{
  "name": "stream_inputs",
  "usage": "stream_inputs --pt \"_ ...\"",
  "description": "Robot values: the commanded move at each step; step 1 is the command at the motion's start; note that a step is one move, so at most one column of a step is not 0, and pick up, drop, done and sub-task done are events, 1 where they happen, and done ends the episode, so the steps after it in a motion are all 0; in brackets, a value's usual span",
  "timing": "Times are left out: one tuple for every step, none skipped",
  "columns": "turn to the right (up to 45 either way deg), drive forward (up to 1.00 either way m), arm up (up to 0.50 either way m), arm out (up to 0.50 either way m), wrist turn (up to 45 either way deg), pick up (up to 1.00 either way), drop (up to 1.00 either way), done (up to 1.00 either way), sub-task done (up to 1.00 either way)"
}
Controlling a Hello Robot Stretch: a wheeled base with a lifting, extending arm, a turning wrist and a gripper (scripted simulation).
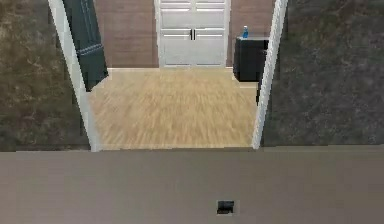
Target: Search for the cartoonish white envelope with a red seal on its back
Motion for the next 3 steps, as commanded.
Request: stream_inputs --pt "-12.0 0.00 0.00 0.00 0.0 0.00 0.00 0.00 0.00" --pt "0.0 0.05 0.00 0.00 0.0 0.00 0.00 0.00 0.00" --pt "-45.0 0.00 0.00 0.00 0.0 0.00 0.00 0.00 0.00"
